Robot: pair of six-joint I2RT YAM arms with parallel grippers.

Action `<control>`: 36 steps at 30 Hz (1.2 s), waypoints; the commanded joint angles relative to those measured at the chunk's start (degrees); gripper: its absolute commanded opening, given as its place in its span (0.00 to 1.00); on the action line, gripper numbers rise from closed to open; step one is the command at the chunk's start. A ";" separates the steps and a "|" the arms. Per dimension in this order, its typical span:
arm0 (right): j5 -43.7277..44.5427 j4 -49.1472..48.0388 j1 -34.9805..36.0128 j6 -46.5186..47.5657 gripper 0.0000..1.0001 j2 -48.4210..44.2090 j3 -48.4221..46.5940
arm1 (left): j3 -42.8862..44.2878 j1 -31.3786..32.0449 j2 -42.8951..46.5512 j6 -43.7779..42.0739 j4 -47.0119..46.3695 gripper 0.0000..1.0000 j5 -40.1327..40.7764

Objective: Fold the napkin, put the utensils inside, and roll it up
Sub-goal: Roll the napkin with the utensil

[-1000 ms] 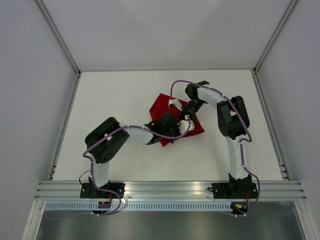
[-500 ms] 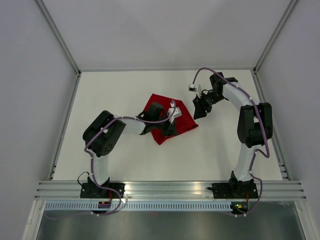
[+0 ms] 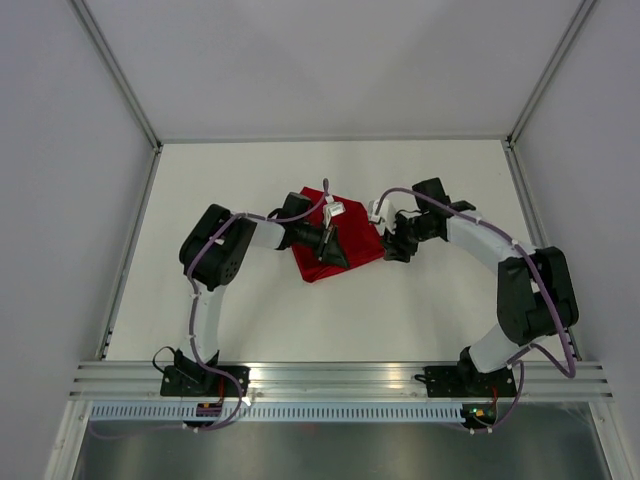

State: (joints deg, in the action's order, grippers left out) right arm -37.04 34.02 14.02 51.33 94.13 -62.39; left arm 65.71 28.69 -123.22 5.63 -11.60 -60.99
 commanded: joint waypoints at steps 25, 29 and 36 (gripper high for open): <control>19.98 -32.00 24.65 11.16 0.63 1.49 16.17 | 13.21 -2.76 -10.90 4.48 13.88 0.02 -15.38; 21.47 -32.26 24.65 12.12 0.59 4.21 14.93 | 14.35 -2.76 -11.34 3.43 15.72 0.02 -15.73; 21.48 -25.25 24.65 14.93 0.29 7.03 12.39 | 15.67 -2.94 -11.96 0.44 20.12 0.02 -16.26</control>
State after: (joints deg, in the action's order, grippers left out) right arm -16.10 2.09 38.63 63.88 98.30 -48.99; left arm 79.61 25.87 -133.93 9.72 5.52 -74.87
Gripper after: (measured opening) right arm 0.325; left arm 0.184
